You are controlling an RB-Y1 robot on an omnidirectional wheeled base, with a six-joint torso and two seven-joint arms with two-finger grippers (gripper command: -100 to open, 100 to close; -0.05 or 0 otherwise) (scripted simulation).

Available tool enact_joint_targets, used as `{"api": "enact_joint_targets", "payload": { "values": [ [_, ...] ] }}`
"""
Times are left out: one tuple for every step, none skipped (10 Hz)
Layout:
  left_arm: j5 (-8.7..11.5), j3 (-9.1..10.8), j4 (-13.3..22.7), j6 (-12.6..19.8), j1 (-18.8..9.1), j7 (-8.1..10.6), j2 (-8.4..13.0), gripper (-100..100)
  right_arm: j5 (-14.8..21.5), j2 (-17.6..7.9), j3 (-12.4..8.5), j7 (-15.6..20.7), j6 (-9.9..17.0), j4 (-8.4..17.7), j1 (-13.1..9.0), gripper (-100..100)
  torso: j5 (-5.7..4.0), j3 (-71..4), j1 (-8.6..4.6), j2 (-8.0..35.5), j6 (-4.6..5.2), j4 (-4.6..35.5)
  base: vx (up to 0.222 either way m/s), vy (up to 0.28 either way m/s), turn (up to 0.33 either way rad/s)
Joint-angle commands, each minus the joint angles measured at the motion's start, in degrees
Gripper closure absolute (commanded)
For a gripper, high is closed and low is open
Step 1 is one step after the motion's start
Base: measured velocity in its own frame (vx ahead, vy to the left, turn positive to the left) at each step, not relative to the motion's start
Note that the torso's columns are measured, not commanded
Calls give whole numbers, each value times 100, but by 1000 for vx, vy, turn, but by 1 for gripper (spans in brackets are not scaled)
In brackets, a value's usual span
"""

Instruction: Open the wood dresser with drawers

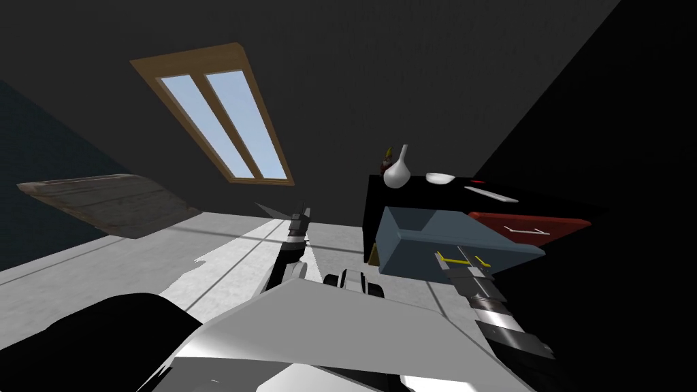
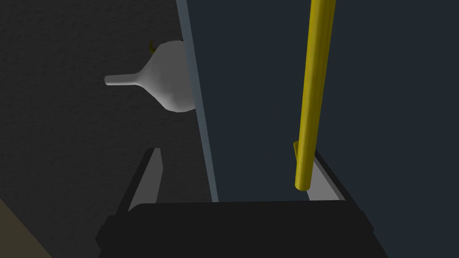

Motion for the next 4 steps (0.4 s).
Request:
{"api": "enact_joint_targets", "payload": {
  "values": [
    [0, 0, 0, 0, 0, 0, 0, 0, 1, 0, 2, 0, 4, 4, 3, 0, -2, -2, -2, -4, -1, -3, 0, 0, 0],
    [0, 0, 0, 0, 0, 0, 0, 0, 1, 0, 3, 0, 7, 8, 4, 0, -4, -3, -3, -7, -1, -5, 0, 0, 0],
    [0, 0, 0, 0, 0, 0, 0, 0, 2, 1, 4, 0, 9, 10, 6, 0, -5, -4, -4, -9, -1, -6, 0, 0, 0],
    [0, 0, 0, 0, 0, 0, 0, 0, 2, 1, 4, 0, 11, 12, 7, 0, -6, -5, -5, -10, -1, -7, 0, 0, 0]
  ]
}}
